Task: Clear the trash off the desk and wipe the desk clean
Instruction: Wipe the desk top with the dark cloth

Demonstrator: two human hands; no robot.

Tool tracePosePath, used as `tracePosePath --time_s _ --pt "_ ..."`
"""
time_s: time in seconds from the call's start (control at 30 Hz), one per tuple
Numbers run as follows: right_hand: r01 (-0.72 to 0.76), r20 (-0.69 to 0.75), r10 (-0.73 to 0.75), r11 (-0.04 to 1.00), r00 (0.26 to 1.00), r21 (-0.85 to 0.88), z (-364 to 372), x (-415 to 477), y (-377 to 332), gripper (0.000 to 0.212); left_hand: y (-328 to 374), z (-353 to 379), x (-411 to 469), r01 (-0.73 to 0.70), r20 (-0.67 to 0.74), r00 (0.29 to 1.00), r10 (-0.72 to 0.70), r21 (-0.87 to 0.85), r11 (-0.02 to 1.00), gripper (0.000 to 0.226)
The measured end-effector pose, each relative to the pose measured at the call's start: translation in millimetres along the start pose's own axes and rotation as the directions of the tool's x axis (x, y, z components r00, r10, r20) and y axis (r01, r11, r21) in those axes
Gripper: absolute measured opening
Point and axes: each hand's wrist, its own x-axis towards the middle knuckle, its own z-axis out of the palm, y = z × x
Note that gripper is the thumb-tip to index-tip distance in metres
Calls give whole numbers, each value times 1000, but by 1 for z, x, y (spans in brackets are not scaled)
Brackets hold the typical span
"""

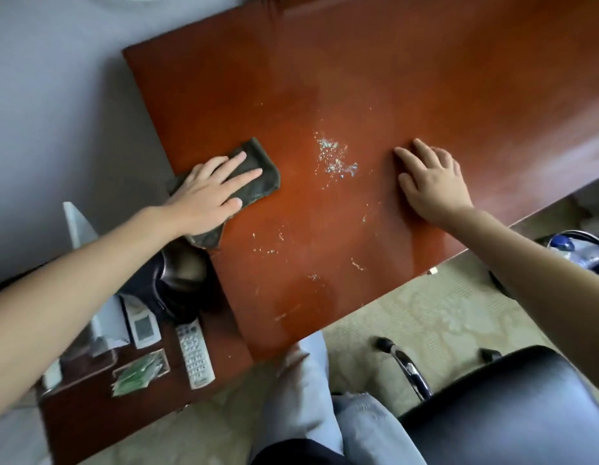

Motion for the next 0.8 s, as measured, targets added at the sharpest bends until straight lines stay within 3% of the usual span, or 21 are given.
tracePosePath --time_s 0.27,0.47,0.67,0.8 --pt "-27 -64 26 1000 998 -8 10 -62 -1 47 86 40 -65 -139 68 988 137 27 990 63" --pt "27 -29 -25 998 999 51 12 -82 9 47 142 69 -99 -382 157 916 369 67 922 60" --pt "83 -27 -82 996 996 25 11 -86 17 47 117 57 -87 -586 180 809 559 184 789 59" --pt "175 -50 -176 984 983 -10 12 -84 26 51 71 34 -46 -517 133 856 499 222 827 60"
